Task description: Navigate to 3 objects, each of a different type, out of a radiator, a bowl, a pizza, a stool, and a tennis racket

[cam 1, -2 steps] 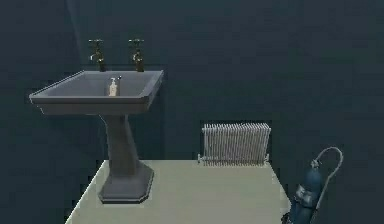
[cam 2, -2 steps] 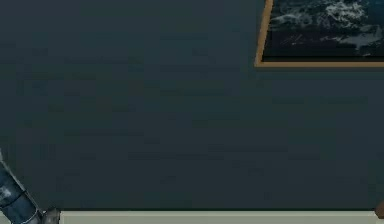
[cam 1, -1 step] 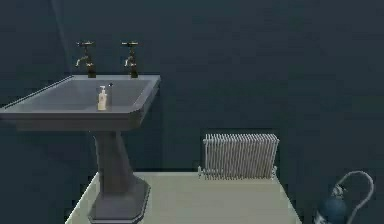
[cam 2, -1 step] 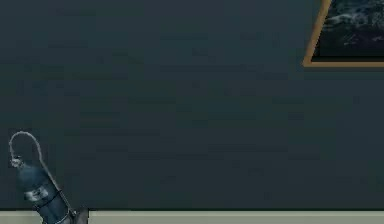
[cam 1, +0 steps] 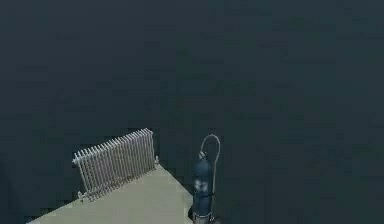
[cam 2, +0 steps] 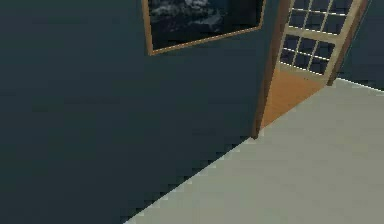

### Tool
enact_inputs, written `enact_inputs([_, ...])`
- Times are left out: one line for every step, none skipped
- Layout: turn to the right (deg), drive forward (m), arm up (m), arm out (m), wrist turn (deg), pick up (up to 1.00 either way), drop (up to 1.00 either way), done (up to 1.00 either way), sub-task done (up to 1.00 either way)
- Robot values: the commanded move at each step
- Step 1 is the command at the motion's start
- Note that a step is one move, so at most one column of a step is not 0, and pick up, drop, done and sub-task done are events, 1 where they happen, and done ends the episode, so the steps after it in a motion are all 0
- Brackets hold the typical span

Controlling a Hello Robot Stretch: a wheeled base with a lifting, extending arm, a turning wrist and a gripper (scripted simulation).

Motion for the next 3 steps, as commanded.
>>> enact_inputs([0.0,0.55,0.00,0.00,0.0,0.00,0.00,0.00,0.00])
enact_inputs([-33.0,0.00,0.00,0.00,0.0,0.00,0.00,0.00,0.00])
enact_inputs([0.0,0.00,0.00,0.00,0.0,0.00,0.00,0.00,1.00])
